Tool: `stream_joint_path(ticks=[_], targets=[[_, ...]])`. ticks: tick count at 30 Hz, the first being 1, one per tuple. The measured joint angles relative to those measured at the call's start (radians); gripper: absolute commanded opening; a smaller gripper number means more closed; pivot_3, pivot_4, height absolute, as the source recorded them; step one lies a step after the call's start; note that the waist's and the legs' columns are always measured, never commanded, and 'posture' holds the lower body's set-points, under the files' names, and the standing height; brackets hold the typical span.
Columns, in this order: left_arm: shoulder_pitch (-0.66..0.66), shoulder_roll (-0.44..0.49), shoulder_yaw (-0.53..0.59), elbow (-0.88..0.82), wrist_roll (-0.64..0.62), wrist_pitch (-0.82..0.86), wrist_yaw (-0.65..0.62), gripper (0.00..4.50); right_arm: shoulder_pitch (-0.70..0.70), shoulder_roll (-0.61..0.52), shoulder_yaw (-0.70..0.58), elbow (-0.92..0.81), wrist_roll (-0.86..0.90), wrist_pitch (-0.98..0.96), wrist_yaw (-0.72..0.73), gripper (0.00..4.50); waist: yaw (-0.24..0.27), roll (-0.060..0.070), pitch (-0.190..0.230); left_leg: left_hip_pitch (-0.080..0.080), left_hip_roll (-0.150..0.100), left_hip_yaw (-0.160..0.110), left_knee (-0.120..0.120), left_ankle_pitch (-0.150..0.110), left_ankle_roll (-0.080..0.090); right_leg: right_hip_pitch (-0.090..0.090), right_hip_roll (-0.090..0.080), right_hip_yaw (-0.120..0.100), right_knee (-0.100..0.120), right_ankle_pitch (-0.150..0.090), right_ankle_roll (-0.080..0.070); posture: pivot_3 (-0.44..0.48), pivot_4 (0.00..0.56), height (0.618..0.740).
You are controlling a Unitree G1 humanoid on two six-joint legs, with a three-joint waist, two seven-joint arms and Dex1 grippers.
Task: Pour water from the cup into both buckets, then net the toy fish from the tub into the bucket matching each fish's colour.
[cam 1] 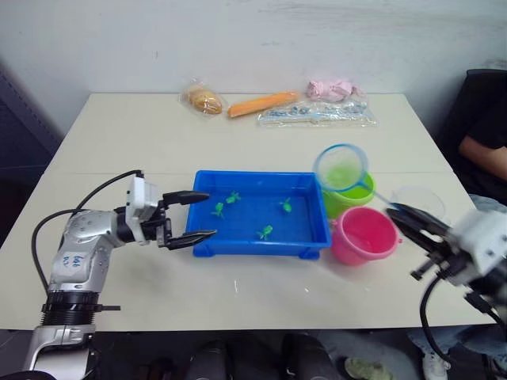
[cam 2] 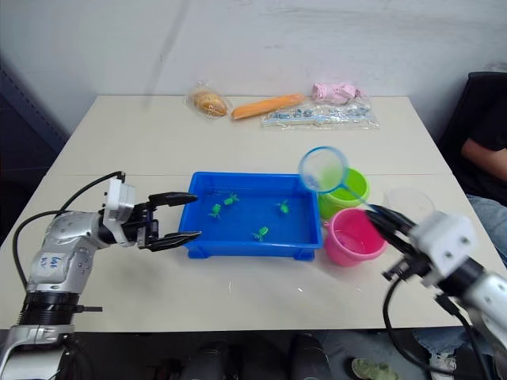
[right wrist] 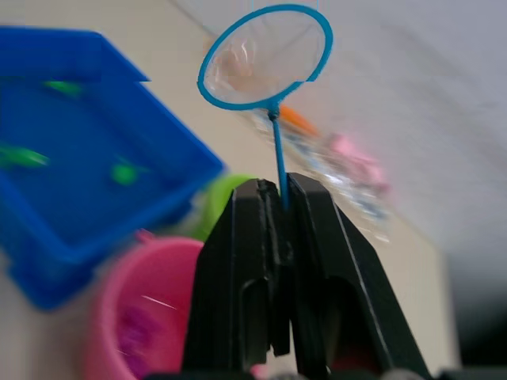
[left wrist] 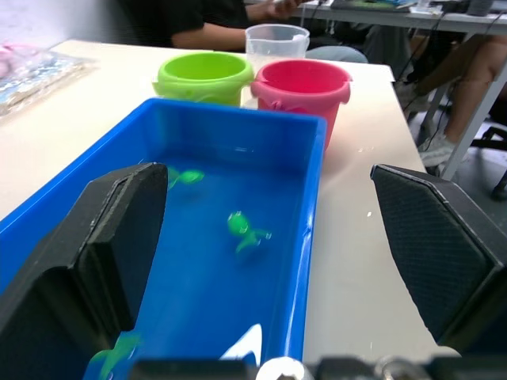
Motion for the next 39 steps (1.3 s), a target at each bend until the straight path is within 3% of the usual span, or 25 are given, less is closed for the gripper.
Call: stream_joint_path(ticks=[5, 9, 12, 16, 24, 33, 39], targets=[[0.003, 0.002, 0.010, 0.017, 0.004, -0.012, -0.003, 4.43, -0.291, -0.050, 0.126, 0.044, 0.346, 0.396, -0.063, 0.00, 0.007, 0.000, 0.000, -0.003, -0.001, -0.003, 0.001, 0.000, -0.002, 0.000, -0.002, 0.000, -0.003, 0.000, 0.000, 0.000, 0.150, 0.740], [0.039, 0.002, 0.014, -0.036, 0.003, -0.010, 0.019, 4.43, -0.498, -0.039, 0.252, 0.125, 0.644, 0.683, -0.262, 0.00, 0.003, 0.000, 0.000, -0.005, 0.000, -0.003, 0.000, 0.000, -0.003, 0.000, -0.002, 0.000, -0.005, 0.000, 0.000, 0.000, 0.150, 0.740], [0.071, 0.001, 0.012, -0.070, 0.003, 0.000, 0.036, 4.43, -0.586, -0.004, 0.342, 0.210, 0.915, 0.791, -0.459, 0.00, 0.002, 0.000, 0.000, -0.006, 0.000, -0.003, 0.000, 0.000, -0.003, -0.001, -0.001, -0.004, -0.007, 0.000, 0.000, 0.000, 0.150, 0.740], [0.078, 0.001, 0.012, -0.095, 0.003, 0.010, 0.051, 4.43, -0.654, 0.036, 0.396, 0.273, 1.081, 0.814, -0.609, 0.00, 0.004, 0.000, 0.000, -0.007, 0.000, -0.002, 0.000, -0.001, -0.003, -0.001, -0.001, -0.007, -0.008, 0.001, 0.001, 0.000, 0.150, 0.740], [0.064, 0.000, -0.014, -0.111, 0.003, 0.030, 0.056, 4.43, -0.689, 0.087, 0.484, 0.349, 1.219, 0.825, -0.830, 0.00, 0.004, 0.000, 0.000, -0.012, 0.000, -0.002, 0.000, -0.001, -0.002, -0.003, 0.000, -0.007, -0.007, 0.002, 0.003, 0.000, 0.150, 0.740], [0.035, 0.000, -0.034, -0.106, 0.003, 0.032, 0.053, 4.43, -0.676, 0.187, 0.472, 0.371, 1.227, 0.803, -0.998, 0.00, 0.004, 0.000, 0.000, -0.017, -0.001, -0.002, 0.001, -0.001, -0.002, -0.008, 0.000, -0.008, -0.007, 0.003, 0.004, 0.000, 0.150, 0.740], [0.031, -0.003, -0.045, -0.100, 0.004, 0.031, 0.053, 4.43, -0.676, 0.192, 0.452, 0.378, 1.227, 0.783, -1.068, 0.00, 0.003, 0.000, 0.000, -0.017, -0.001, -0.002, 0.001, -0.001, -0.002, -0.009, 0.000, -0.008, -0.007, 0.003, 0.004, 0.000, 0.150, 0.740]])
